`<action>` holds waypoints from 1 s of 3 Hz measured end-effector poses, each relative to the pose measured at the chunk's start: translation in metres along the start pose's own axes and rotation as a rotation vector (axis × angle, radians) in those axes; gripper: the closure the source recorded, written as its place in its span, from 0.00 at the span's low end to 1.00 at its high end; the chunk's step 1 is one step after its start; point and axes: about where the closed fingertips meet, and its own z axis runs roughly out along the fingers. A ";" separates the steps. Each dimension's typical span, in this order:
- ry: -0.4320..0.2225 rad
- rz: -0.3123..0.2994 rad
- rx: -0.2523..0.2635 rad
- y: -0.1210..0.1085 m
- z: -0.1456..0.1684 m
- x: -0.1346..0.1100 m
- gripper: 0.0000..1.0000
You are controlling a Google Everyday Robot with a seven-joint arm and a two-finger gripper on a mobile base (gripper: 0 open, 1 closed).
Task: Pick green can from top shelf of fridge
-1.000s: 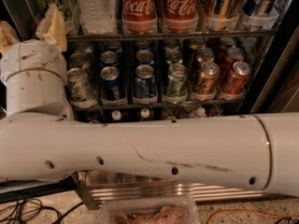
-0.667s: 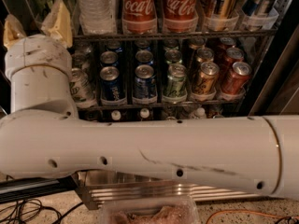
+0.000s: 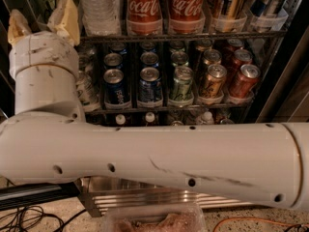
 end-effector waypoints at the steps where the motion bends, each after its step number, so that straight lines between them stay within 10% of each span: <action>1: 0.007 0.004 -0.004 0.001 0.001 0.002 0.36; 3: 0.027 0.053 -0.015 0.013 0.025 0.008 0.35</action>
Offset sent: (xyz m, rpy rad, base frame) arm 0.0203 0.0170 -0.0074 0.0265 0.0445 0.0319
